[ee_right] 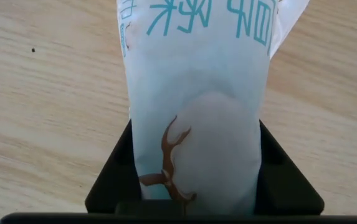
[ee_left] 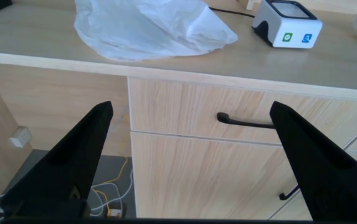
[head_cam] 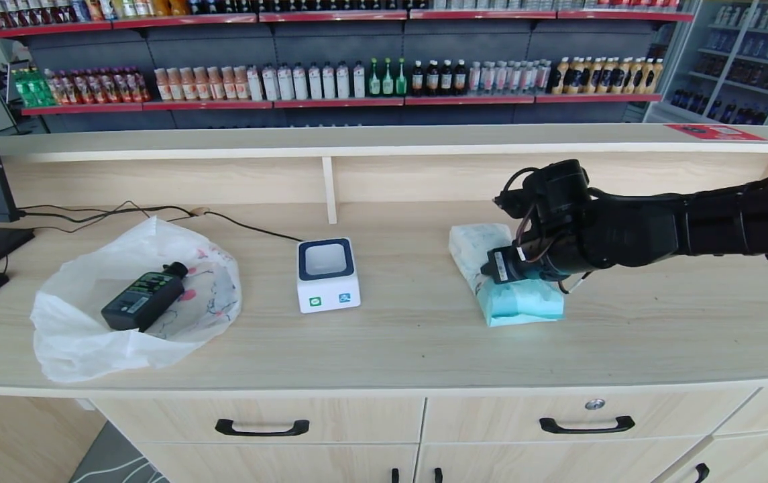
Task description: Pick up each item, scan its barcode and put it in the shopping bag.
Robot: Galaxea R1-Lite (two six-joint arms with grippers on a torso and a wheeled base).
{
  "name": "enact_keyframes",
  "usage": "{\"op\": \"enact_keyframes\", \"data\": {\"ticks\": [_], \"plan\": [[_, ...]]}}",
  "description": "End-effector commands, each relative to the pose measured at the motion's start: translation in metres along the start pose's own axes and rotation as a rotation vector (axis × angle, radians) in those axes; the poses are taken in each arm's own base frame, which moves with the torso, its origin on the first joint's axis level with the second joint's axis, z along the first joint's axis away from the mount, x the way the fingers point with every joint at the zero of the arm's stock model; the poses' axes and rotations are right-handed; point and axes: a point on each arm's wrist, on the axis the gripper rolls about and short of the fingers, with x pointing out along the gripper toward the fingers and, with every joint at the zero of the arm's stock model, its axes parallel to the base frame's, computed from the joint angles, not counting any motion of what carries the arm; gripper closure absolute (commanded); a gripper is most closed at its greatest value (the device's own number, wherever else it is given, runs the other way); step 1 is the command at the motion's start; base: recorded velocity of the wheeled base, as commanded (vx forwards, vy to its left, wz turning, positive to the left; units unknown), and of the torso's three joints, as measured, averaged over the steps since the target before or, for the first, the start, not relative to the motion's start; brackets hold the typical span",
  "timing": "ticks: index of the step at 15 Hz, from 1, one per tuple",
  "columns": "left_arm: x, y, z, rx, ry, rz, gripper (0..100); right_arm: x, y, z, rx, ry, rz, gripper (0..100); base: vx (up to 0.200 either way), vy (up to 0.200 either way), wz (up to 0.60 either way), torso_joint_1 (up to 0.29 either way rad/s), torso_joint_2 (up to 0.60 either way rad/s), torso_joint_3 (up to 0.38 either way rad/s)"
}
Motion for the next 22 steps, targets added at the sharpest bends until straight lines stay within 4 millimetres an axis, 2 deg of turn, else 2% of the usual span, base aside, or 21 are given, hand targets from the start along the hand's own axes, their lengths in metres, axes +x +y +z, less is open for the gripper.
{"op": "enact_keyframes", "data": {"ticks": [1,5,9,11,13,15,18,19,20,22], "plan": [[0.0,0.0,0.0,0.0,0.0,0.0,0,-0.002,-0.001,0.0,-0.001,0.007,-0.002,100,0.0,0.0,0.0,0.0,0.0,0.0],[0.0,0.0,0.0,0.0,0.001,0.0,0,-0.012,-0.001,0.002,-0.006,0.007,-0.001,100,0.0,0.0,0.0,0.0,0.0,0.0],[0.0,0.0,0.0,0.0,0.0,0.0,0,-0.036,-0.004,0.009,0.004,-0.028,-0.001,100,0.0,0.0,0.0,0.0,0.0,0.0],[0.0,0.0,0.0,0.0,0.0,0.0,0,-0.054,-0.005,0.012,0.005,-0.062,0.001,100,0.0,0.0,0.0,0.0,0.0,0.0],[0.0,0.0,0.0,0.0,0.0,0.0,0,-0.079,-0.006,0.013,0.005,-0.092,0.004,100,0.0,0.0,0.0,0.0,0.0,0.0],[0.0,0.0,0.0,0.0,0.0,0.0,0,-0.097,-0.007,0.01,0.006,-0.108,0.002,100,0.0,0.0,0.0,0.0,0.0,0.0],[0.0,0.0,0.0,0.0,0.0,0.0,0,-0.143,-0.011,-0.006,0.006,-0.144,0.011,100,0.0,0.0,0.0,0.0,0.0,0.0],[0.0,0.0,0.0,0.0,0.0,0.0,0,-0.152,-0.008,-0.009,0.001,-0.155,0.02,100,0.0,0.0,0.0,0.0,0.0,0.0],[0.0,0.0,0.0,0.0,0.0,0.0,0,-0.17,-0.004,-0.013,-0.009,-0.182,0.041,100,0.0,0.0,0.0,0.0,0.0,0.0],[0.0,0.0,0.0,0.0,0.0,0.0,0,-0.197,0.006,-0.032,-0.041,-0.197,0.085,100,0.0,0.0,0.0,0.0,0.0,0.0]]}}
